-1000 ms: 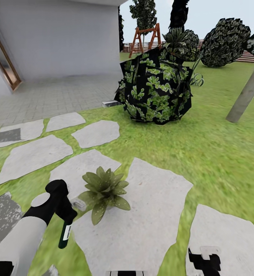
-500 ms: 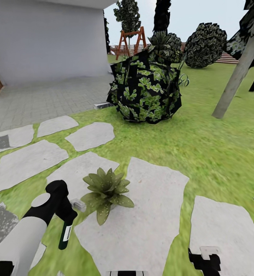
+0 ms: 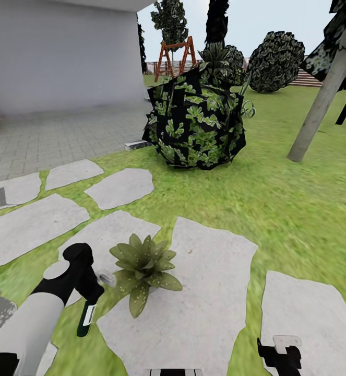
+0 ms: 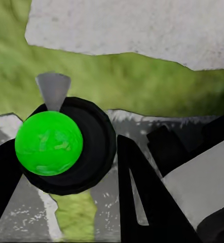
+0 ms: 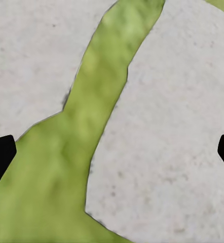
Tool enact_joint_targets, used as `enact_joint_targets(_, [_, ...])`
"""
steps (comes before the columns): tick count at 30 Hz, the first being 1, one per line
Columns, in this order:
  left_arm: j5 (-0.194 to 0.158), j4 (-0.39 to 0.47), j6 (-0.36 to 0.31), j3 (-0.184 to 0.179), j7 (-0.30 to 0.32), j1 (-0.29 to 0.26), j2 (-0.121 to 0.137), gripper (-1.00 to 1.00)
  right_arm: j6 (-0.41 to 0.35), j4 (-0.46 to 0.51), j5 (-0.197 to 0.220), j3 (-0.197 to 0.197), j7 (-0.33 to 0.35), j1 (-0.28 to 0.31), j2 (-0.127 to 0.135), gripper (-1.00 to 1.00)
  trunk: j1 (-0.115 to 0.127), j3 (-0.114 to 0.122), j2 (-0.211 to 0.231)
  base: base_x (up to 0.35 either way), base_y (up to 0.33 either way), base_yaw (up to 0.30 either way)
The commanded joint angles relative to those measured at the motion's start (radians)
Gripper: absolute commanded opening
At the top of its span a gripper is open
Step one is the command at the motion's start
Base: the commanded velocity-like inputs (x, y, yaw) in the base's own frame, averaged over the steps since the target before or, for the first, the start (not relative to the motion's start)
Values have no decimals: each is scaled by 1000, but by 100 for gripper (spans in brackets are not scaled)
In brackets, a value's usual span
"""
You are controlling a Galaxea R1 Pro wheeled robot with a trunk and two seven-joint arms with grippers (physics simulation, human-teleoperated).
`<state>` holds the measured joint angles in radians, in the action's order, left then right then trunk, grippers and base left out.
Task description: Pick up the pesticide atomizer in the garden and spray insectifuge to fully cover both potted plants in the garden.
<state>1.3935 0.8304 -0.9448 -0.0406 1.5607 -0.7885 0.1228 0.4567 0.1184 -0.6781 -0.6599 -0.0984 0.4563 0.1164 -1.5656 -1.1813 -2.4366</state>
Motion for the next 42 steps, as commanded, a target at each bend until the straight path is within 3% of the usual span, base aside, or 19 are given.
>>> enact_joint_targets(1, [22,3,-9,-10,10,-3,0,-100,3,-2,-11,-5,-6,1,0,100,0,-1,0,0,0,0])
enact_joint_targets(2, [47,5,-7,-19,10,-23,0,-100,3,-2,-11,-5,-6,1,0,100,0,-1,0,0,0,0])
enact_joint_targets(4, [60,-3,-6,-24,10,-75,-1,-100,3,-3,-11,-4,-6,1,0,100,0,-1,0,0,0,0])
enact_joint_targets(9, [65,-11,-3,-26,10,-132,-4,-100,3,-3,-11,-4,-6,1,-1,100,0,-1,0,0,0,0])
enact_joint_targets(13, [64,-116,-3,-25,10,-191,-7,-100,3,-2,-11,-4,-6,1,-1,100,0,-1,0,0,0,0])
enact_joint_targets(22, [65,-145,-2,-25,10,-188,-8,-100,3,-3,-11,-4,-6,1,-1,100,0,-1,0,-35,0,-159])
enact_joint_targets(42, [68,-146,-3,-25,10,-193,-4,-100,3,-3,-11,-4,-6,1,-1,100,0,-1,0,-296,164,-263])
